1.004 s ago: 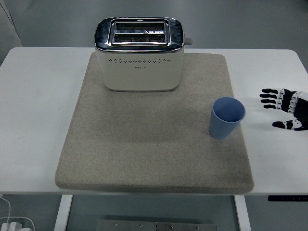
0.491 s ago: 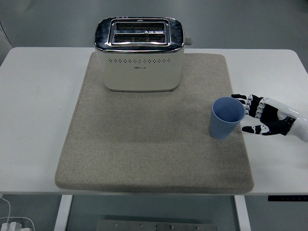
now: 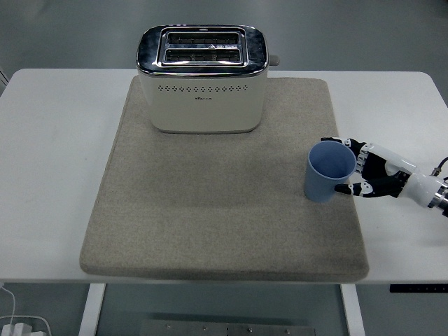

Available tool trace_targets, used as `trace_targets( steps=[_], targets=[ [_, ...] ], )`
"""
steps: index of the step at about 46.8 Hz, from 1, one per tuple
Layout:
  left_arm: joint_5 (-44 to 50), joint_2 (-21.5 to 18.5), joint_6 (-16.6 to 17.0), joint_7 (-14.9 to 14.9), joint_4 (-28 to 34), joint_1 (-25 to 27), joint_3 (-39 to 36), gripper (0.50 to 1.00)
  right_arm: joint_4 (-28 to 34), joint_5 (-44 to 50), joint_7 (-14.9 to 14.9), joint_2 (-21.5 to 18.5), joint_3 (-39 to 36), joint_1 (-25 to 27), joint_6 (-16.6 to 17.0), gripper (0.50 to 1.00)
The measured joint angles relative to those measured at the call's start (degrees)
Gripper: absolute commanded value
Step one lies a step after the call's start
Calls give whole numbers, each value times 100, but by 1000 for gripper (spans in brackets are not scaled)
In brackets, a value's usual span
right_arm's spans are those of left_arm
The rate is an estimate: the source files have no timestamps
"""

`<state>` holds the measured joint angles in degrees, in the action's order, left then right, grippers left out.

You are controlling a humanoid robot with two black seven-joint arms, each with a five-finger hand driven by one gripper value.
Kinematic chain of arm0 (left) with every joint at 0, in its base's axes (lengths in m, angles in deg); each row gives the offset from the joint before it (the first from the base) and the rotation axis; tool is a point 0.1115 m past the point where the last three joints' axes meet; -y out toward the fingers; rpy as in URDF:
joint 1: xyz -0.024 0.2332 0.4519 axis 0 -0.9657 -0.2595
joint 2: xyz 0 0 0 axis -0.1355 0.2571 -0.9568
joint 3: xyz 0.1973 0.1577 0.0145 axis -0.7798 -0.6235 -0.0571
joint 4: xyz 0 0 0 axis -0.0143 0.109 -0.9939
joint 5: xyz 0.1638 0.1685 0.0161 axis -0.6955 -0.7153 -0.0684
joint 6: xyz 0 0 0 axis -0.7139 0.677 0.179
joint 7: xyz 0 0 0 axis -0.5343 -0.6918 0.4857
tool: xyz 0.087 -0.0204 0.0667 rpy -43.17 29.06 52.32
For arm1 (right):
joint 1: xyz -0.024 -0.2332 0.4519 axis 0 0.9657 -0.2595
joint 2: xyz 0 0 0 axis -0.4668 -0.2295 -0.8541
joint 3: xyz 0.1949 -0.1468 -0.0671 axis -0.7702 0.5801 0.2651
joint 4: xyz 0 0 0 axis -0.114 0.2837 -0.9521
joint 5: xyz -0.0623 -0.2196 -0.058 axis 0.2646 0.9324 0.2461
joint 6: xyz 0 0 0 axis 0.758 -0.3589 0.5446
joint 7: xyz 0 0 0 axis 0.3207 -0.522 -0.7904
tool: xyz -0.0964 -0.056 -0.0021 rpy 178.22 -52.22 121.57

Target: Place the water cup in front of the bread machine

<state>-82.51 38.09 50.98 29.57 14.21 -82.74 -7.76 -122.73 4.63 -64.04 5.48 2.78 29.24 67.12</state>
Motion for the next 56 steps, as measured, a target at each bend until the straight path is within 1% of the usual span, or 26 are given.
trace_targets(
  steps=[9,14,16,17,19,24,26,28,37,42,51,56],
  targets=[
    [0,0,0,0,0,0,0,1000,3,0,0,-160,5,-22,-34,926],
    [0,0,1,0,0,-1,-2,1000,2,-9,0,-302,5,-36,-173,913],
    [1,0,0,0,0,1,-2,1000,2,-15,0,-339,5,-37,-234,897],
    [0,0,0,0,0,-1,-2,1000,0,-16,0,-351,5,-40,-253,877],
    [0,0,0,0,0,-1,-3,1000,-1,-17,0,-360,5,-50,-276,815],
    [0,0,0,0,0,0,-3,1000,-3,-17,0,-362,5,-66,-283,703],
    [0,0,0,0,0,-1,-3,1000,-4,-7,0,-362,5,-74,-283,672],
    [0,0,0,0,0,-1,-2,1000,-6,1,0,-362,5,-87,-283,660],
    [0,0,0,0,0,0,-1,1000,-34,-6,0,-363,0,-126,-275,660],
    [0,0,0,0,0,-1,-1,1000,-59,-52,0,-396,-16,-284,-232,660],
    [0,0,0,0,1,-1,0,1000,-86,-65,0,-640,-13,-621,-285,662],
    [0,0,0,0,1,0,0,1000,-60,-106,0,-883,-13,-780,-350,668]
  ],
)
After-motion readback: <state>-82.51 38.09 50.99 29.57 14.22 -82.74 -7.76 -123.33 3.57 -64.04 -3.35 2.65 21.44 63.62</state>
